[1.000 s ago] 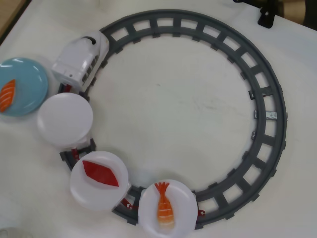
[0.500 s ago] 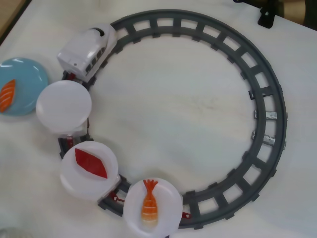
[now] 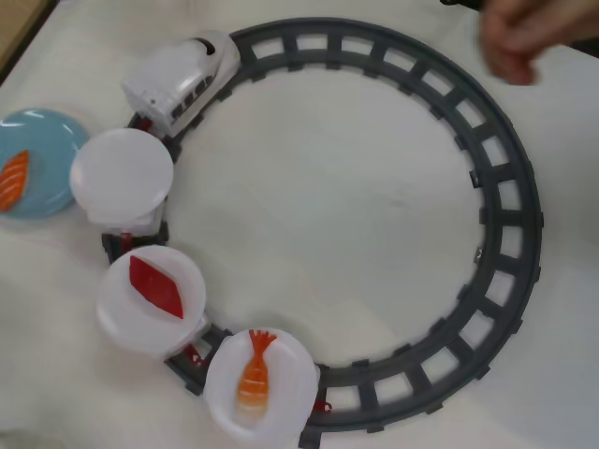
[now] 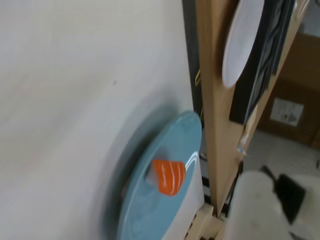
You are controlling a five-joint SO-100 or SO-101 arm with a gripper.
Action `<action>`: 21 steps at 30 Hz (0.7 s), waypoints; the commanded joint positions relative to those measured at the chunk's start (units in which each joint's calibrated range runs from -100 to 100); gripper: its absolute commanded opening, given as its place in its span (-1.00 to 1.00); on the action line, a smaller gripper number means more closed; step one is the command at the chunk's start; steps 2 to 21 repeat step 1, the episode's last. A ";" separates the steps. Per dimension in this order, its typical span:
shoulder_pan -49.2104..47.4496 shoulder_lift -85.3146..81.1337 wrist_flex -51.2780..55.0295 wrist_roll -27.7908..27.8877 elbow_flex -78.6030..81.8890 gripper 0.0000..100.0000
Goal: Pick up the sushi from the Shinkansen and put it on the blue dish
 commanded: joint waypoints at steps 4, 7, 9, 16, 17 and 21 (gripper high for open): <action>-0.20 -0.63 0.15 0.32 1.20 -0.94; -0.20 -0.63 0.15 0.32 1.20 -0.94; -0.20 -0.63 0.15 0.32 1.20 -0.94; -0.20 -0.63 0.15 0.32 1.20 -0.94; -0.20 -0.63 0.15 0.32 1.20 -0.94; -0.20 -0.63 0.15 0.32 1.20 -0.94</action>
